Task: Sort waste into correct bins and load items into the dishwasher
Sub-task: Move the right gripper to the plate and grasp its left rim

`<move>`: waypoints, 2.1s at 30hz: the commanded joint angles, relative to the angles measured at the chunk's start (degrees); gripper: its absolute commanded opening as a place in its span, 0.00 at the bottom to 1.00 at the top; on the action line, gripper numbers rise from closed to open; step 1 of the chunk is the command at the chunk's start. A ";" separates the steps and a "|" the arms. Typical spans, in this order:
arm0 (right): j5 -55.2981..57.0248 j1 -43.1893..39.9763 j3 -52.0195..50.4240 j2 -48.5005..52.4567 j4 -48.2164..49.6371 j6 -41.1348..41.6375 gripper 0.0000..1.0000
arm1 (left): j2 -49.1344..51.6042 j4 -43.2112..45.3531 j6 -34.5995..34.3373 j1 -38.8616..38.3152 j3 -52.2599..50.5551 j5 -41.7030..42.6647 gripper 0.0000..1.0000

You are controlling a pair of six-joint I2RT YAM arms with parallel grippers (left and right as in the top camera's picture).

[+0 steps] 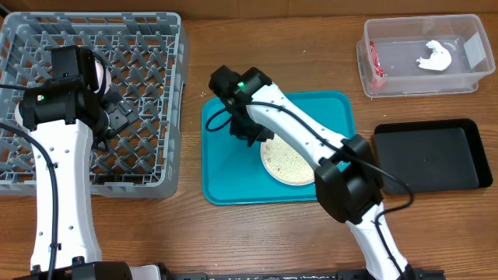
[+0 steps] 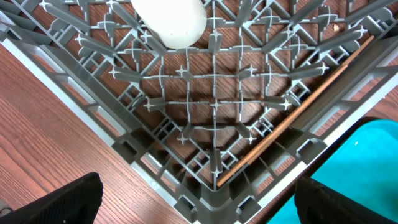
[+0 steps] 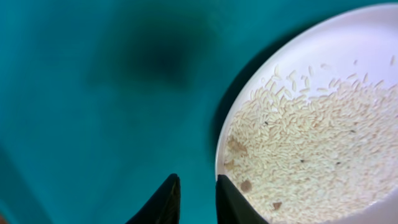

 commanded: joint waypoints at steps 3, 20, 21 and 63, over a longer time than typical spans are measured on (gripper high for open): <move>1.33 0.07 0.09 0.44 -0.04 2.82 0.27 | 0.24 0.02 0.87 0.04 -0.31 -0.20 1.00; 0.90 -0.11 -10.32 0.57 7.30 5.53 0.26 | 0.24 0.02 0.87 0.04 -0.31 -0.20 1.00; 0.90 -0.11 -10.29 0.57 7.30 5.55 0.25 | 0.24 0.02 0.87 0.04 -0.28 -0.20 1.00; 3.21 0.02 -8.90 0.52 7.13 5.55 0.25 | 0.24 0.02 0.87 0.04 -0.31 -0.20 1.00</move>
